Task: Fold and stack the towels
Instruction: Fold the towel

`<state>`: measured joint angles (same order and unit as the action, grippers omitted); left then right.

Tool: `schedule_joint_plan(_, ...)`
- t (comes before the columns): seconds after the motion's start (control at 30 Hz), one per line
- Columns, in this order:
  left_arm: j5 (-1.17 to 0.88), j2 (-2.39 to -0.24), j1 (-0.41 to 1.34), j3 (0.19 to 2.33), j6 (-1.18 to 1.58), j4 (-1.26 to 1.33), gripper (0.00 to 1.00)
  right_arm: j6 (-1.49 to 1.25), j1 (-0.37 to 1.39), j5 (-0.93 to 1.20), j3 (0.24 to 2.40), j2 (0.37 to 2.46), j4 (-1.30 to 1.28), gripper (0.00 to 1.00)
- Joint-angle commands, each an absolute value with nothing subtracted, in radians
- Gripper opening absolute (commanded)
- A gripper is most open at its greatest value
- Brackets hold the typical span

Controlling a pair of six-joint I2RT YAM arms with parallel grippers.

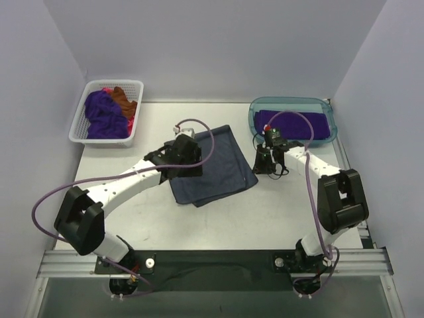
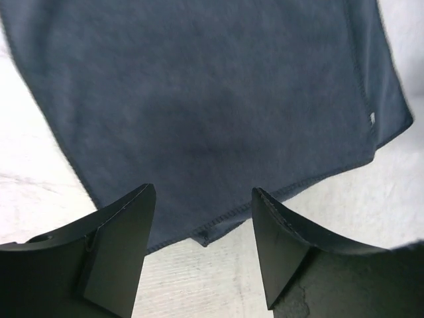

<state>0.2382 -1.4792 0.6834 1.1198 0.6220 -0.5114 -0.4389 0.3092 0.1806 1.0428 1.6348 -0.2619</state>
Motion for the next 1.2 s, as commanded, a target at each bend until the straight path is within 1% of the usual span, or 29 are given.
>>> schedule_joint_plan(0.0,0.227,-1.535,0.719,1.103,0.660,-0.454,0.70,-0.534,0.298,0.222,1.000,1.652,-0.123,0.17)
schedule_joint_plan(0.13,0.215,-1.655,0.733,1.109,0.652,-0.434,0.70,-0.566,0.296,0.253,0.939,1.684,-0.084,0.16)
schedule_joint_plan(0.33,0.239,-1.723,0.735,1.054,0.647,-0.479,0.66,-0.615,0.296,0.273,0.844,1.680,-0.084,0.15)
schedule_joint_plan(0.53,0.229,-1.655,0.733,0.945,0.643,-0.529,0.64,-0.695,0.291,0.265,0.710,1.565,-0.166,0.15)
schedule_joint_plan(0.57,0.233,-1.641,0.733,0.937,0.631,-0.537,0.64,-0.721,0.291,0.267,0.695,1.518,-0.175,0.15)
schedule_joint_plan(0.77,0.258,-1.503,0.733,0.933,0.574,-0.577,0.67,-0.787,0.295,0.249,0.609,1.304,-0.236,0.17)
schedule_joint_plan(0.83,0.253,-1.465,0.733,0.939,0.563,-0.587,0.70,-0.795,0.299,0.245,0.614,1.264,-0.259,0.19)
schedule_joint_plan(0.9,0.250,-1.421,0.733,0.960,0.577,-0.624,0.76,-0.805,0.317,0.262,0.617,1.209,-0.262,0.24)
schedule_joint_plan(0.93,0.247,-1.401,0.733,0.963,0.586,-0.630,0.79,-0.813,0.330,0.264,0.626,1.195,-0.262,0.29)
schedule_joint_plan(0.97,0.247,-1.376,0.733,0.965,0.613,-0.637,0.85,-0.821,0.343,0.267,0.632,1.172,-0.255,0.39)
schedule_joint_plan(1.0,0.253,-1.329,0.733,0.960,0.630,-0.643,0.87,-0.834,0.359,0.265,0.637,1.163,-0.250,0.42)
schedule_joint_plan(1.1,0.284,-1.240,0.723,0.936,0.719,-0.658,0.90,-0.873,0.426,0.255,0.640,1.154,-0.207,0.50)
schedule_joint_plan(1.17,0.290,-1.207,0.681,0.888,0.777,-0.666,0.91,-0.929,0.465,0.270,0.618,1.167,-0.137,0.51)
